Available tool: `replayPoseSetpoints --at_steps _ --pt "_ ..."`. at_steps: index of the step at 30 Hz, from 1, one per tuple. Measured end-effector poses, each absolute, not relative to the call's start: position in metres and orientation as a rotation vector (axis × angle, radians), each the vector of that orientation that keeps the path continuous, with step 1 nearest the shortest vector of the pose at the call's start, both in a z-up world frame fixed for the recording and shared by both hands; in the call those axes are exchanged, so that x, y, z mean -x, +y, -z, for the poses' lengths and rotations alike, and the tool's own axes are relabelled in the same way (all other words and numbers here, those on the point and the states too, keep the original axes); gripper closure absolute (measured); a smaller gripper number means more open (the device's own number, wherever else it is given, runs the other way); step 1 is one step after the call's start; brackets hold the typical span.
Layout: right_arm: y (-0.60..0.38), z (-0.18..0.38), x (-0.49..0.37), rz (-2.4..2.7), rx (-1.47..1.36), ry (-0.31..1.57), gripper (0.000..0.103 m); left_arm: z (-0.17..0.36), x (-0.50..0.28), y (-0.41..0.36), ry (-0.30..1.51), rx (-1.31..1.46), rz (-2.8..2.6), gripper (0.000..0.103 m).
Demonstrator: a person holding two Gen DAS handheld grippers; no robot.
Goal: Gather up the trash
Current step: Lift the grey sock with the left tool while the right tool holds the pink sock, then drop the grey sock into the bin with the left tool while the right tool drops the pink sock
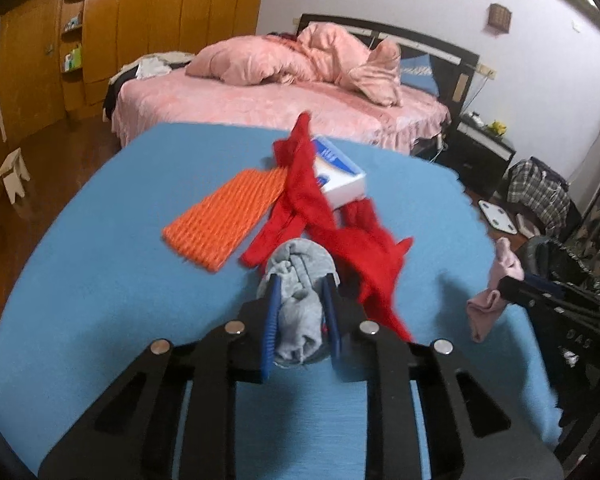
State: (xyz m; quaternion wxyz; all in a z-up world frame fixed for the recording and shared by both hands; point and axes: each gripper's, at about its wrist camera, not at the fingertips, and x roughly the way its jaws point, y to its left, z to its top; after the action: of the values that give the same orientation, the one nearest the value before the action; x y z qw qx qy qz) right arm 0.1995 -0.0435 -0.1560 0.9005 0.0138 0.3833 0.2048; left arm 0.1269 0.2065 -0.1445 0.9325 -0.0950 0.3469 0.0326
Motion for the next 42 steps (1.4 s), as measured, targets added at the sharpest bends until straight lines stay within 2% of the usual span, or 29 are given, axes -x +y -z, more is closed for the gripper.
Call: replayPoseSetpoints --at_steps 10,24,26,28,29,30,31,33,38,42 --pt "-0.089 0.118 -0.184 -0.374 -0.063 0.710 0.063 0.106 -0.136 0.138 0.648 0.150 0.081 0.083" --pt "-0.237 0.098 -0.161 -0.098 -0.116 0.666 0.063 0.091 -0.169 -0.020 0.626 0.103 0.388 0.083" --pt "-0.259 0.100 -0.159 -0.054 -0.129 0.670 0.062 0.091 -0.173 -0.042 0.631 0.105 0.442 0.081" --pt "-0.276 0.102 -0.157 -0.011 -0.136 0.669 0.061 0.094 -0.178 -0.059 0.653 0.119 0.495 0.068" --pt "-0.281 0.102 -0.157 0.002 -0.139 0.666 0.057 0.095 -0.179 -0.066 0.657 0.125 0.510 0.062" --pt "-0.287 0.102 -0.155 0.016 -0.141 0.664 0.053 0.097 -0.179 -0.070 0.659 0.126 0.519 0.047" --pt "-0.293 0.103 -0.153 0.035 -0.145 0.662 0.048 0.098 -0.179 -0.073 0.660 0.124 0.525 0.040" --pt "-0.301 0.105 -0.151 0.057 -0.155 0.660 0.043 0.100 -0.177 -0.076 0.658 0.106 0.524 0.039" --pt "-0.306 0.107 -0.148 0.088 -0.158 0.638 0.007 0.105 -0.172 -0.055 0.657 0.084 0.451 0.031" --pt "-0.291 0.108 -0.149 0.053 -0.159 0.634 0.006 0.105 -0.166 -0.020 0.647 0.070 0.355 0.022"
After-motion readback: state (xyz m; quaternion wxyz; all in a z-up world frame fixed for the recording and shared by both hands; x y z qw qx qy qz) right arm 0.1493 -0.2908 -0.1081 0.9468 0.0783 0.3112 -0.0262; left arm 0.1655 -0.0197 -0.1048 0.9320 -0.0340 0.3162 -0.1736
